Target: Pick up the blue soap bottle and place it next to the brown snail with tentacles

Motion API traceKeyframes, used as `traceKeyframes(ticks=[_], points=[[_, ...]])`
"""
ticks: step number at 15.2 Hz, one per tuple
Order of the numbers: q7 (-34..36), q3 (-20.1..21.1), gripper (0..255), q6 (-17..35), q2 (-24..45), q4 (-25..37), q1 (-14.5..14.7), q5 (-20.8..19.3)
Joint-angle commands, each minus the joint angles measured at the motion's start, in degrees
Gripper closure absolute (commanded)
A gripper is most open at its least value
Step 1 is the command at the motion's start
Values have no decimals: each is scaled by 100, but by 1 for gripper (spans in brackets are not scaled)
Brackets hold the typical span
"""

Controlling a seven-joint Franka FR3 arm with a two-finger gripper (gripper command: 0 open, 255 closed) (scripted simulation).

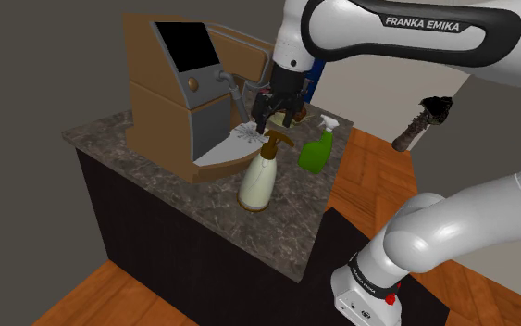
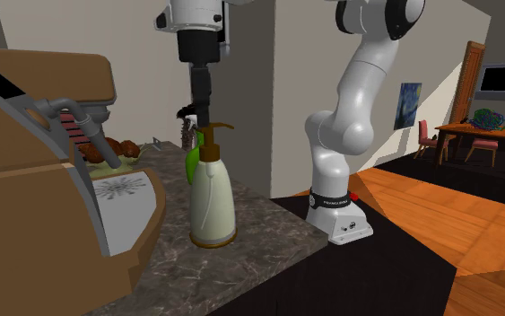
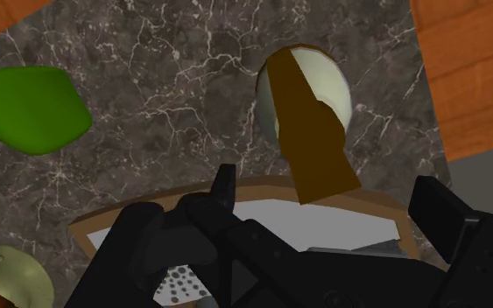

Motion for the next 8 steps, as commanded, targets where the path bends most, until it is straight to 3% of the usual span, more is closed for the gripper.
traceKeyframes(ticks=[1, 8], points=[[45, 44, 0, 147, 47, -94, 8, 0], [40, 70, 0, 577, 56, -516, 18, 18]])
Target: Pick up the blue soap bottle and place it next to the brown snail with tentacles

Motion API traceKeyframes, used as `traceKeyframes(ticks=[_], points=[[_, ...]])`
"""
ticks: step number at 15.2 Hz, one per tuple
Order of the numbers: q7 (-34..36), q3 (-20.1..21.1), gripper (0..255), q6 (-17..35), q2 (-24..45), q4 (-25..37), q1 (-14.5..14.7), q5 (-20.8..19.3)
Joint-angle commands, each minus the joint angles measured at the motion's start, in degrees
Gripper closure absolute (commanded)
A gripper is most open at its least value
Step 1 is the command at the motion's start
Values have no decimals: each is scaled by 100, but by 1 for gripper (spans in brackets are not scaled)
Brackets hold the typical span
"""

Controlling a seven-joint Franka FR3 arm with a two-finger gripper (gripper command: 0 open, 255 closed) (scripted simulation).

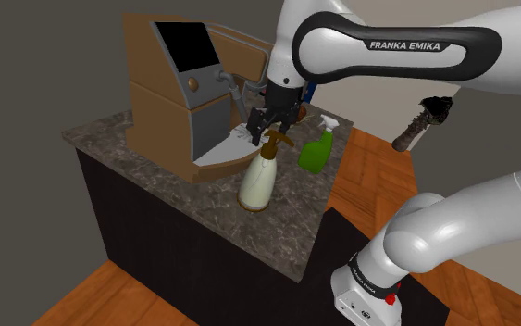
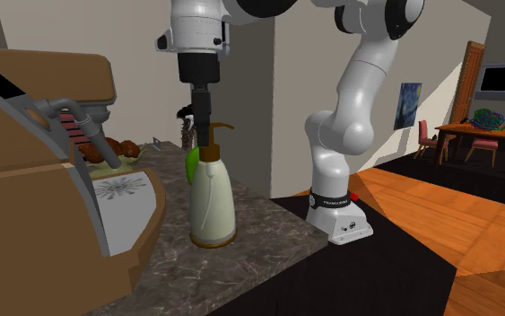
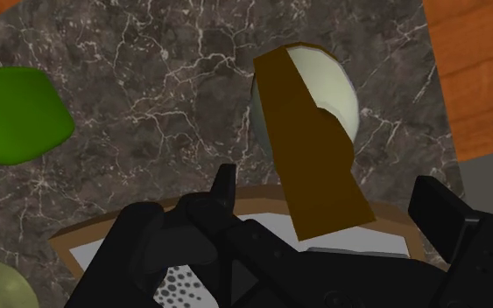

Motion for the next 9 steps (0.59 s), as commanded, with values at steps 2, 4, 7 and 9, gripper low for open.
traceKeyframes(ticks=[2, 4, 7, 9], points=[[-3, 0, 0, 43, -2, -42, 0, 1], [-3, 0, 0, 43, -1, -42, 0, 1], [-3, 0, 255, 43, -2, -42, 0, 1], [-4, 0, 255, 43, -1, -42, 0, 1]])
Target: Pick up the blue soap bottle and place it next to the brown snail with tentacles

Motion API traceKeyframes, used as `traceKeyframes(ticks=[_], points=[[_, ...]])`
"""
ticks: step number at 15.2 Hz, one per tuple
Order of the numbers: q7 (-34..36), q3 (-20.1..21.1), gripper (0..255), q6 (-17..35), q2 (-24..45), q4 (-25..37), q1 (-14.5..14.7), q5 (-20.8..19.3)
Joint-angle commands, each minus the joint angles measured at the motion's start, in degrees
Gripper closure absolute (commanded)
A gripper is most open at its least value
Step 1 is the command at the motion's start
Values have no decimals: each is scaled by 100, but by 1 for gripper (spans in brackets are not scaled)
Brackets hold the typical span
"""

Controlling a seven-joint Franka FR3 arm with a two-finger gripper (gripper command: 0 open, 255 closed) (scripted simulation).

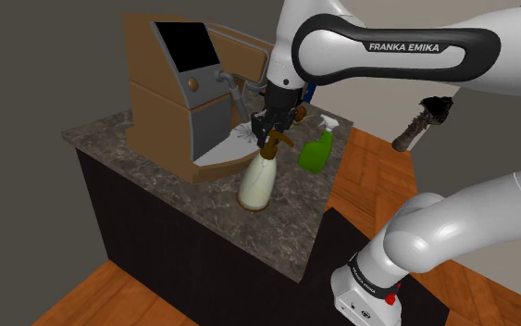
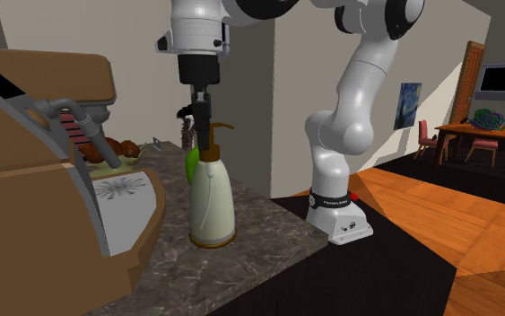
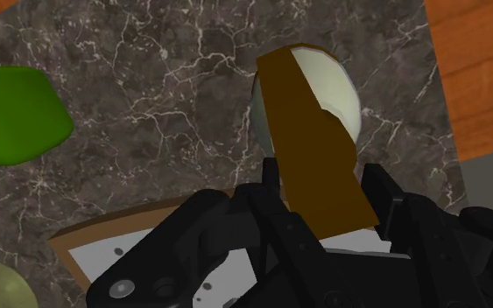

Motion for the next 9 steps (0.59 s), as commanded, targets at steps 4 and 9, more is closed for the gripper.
traceKeyframes(ticks=[4, 9], points=[[0, 0, 255, -1, 2, -3, 0, 0], [-5, -14, 255, -157, -11, 139, -4, -6]])
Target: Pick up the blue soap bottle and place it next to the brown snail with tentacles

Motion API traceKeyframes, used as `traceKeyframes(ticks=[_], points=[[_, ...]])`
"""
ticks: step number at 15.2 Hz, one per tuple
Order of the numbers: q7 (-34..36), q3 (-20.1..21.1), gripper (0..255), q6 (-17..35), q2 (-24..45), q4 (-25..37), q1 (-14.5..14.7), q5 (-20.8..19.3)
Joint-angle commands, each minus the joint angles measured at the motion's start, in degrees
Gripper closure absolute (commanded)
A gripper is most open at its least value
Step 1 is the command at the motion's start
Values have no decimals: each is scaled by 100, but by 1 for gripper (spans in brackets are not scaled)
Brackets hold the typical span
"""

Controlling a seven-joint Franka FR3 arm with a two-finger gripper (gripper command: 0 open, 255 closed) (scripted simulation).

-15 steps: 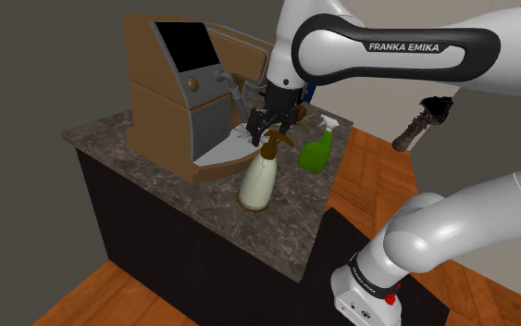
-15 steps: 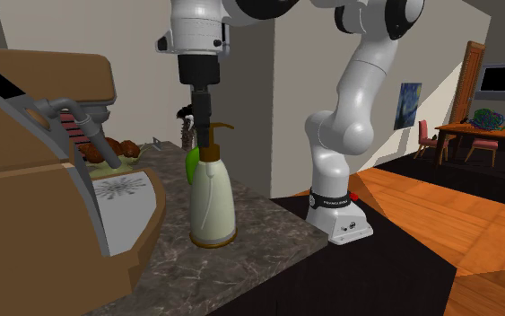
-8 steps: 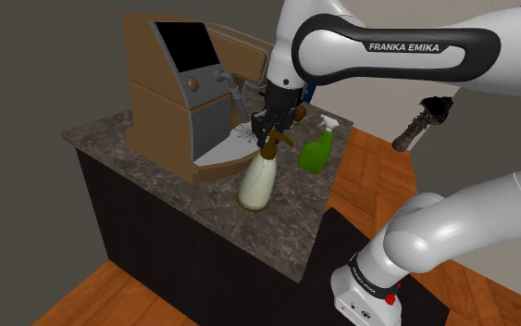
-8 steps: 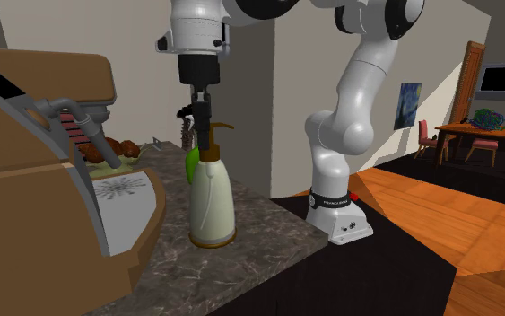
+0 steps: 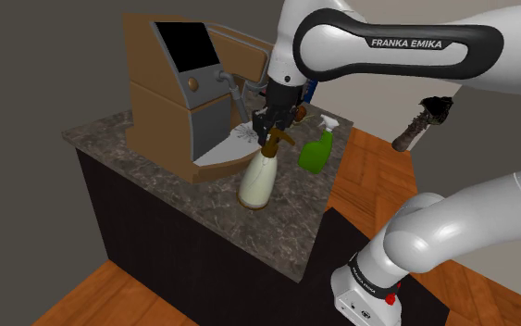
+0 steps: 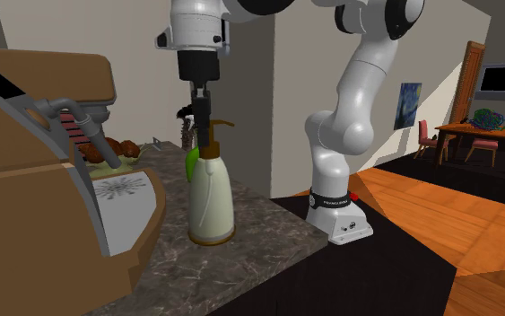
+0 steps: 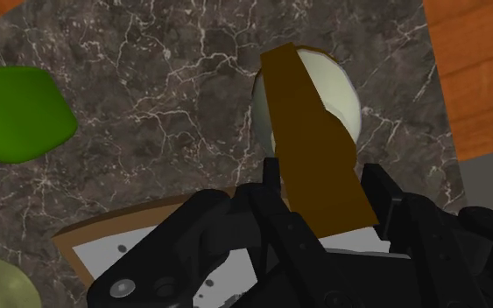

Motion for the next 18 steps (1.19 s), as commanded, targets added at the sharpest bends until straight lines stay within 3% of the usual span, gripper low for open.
traceKeyframes(ticks=[1, 18], points=[[12, 0, 255, -132, -5, 128, 1, -1], [8, -80, 255, -1425, 128, 1551, -55, -83]])
